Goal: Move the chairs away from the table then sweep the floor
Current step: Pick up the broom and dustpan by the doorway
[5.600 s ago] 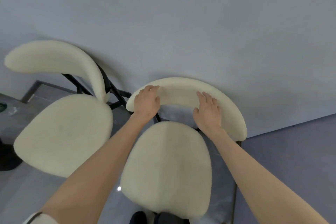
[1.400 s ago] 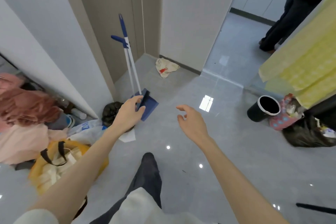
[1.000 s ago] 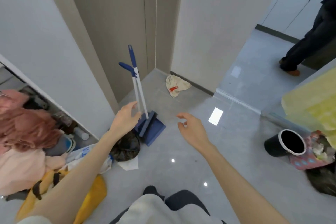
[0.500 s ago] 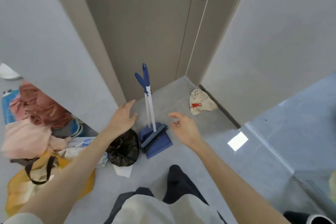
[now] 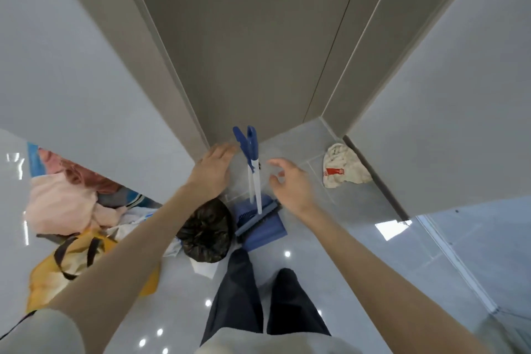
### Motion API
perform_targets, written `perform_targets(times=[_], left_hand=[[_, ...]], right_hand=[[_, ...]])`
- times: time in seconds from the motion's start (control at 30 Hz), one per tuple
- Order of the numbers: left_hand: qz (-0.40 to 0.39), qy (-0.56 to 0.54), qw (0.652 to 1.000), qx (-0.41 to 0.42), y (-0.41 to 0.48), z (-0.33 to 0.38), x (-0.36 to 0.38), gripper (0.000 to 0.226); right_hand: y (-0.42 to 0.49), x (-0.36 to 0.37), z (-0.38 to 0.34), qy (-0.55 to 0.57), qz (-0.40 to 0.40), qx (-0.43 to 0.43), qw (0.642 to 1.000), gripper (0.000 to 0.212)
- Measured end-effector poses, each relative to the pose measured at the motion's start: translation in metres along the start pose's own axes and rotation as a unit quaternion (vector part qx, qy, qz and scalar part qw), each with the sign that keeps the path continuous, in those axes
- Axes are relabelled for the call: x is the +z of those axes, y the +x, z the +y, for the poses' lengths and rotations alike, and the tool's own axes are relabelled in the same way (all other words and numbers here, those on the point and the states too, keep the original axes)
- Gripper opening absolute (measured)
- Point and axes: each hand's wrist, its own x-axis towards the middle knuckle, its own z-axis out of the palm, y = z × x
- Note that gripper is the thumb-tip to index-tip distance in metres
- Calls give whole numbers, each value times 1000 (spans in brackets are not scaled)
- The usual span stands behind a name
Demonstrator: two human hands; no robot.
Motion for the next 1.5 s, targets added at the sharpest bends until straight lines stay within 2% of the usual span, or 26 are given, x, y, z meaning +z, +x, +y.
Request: perform_targets(times=[0.13, 0.27, 0.4, 0.5, 0.7, 0.8, 0.97, 1.2, 1.27, 1.33, 1.4, 1.5], left_hand=[[-55, 97, 992, 59, 51, -15, 9, 68], [-133, 196, 965, 114, 92, -24, 17, 66], [-179, 215, 944, 175, 120, -27, 22, 42], [-182, 222, 935, 207, 136, -33, 33, 25], [-144, 246, 918, 278, 144, -38, 50, 36], [-122, 249, 912, 301, 143, -35, 49, 32], [-108, 248, 915, 298, 141, -28, 49, 24], [-101, 239, 915, 310, 134, -23, 50, 26], [-102, 212, 937, 260, 142, -29, 45, 24], [-103, 216, 943, 230, 151, -45, 37, 23], [-118, 223, 937, 240, 152, -49, 36, 22], [-99, 225, 938, 243, 145, -24, 45, 19]], right_hand=[[30, 15, -6, 22, 30, 22, 999, 42], [49, 26, -12, 66, 62, 20, 996, 39], [61, 35, -17, 83, 77, 9, 994, 25], [65, 44, -17, 97, 75, -4, 992, 20], [64, 49, -17, 109, 126, -7, 986, 22], [64, 49, -16, 88, 137, 2, 987, 20], [61, 50, -14, 66, 142, 9, 988, 15], [55, 45, -13, 87, 135, 3, 987, 18], [43, 43, -6, 98, 128, -18, 987, 20], [19, 46, 7, 103, 106, -51, 988, 21], [0, 50, 22, 93, 92, -15, 991, 22], [9, 45, 30, 83, 129, 77, 985, 14]])
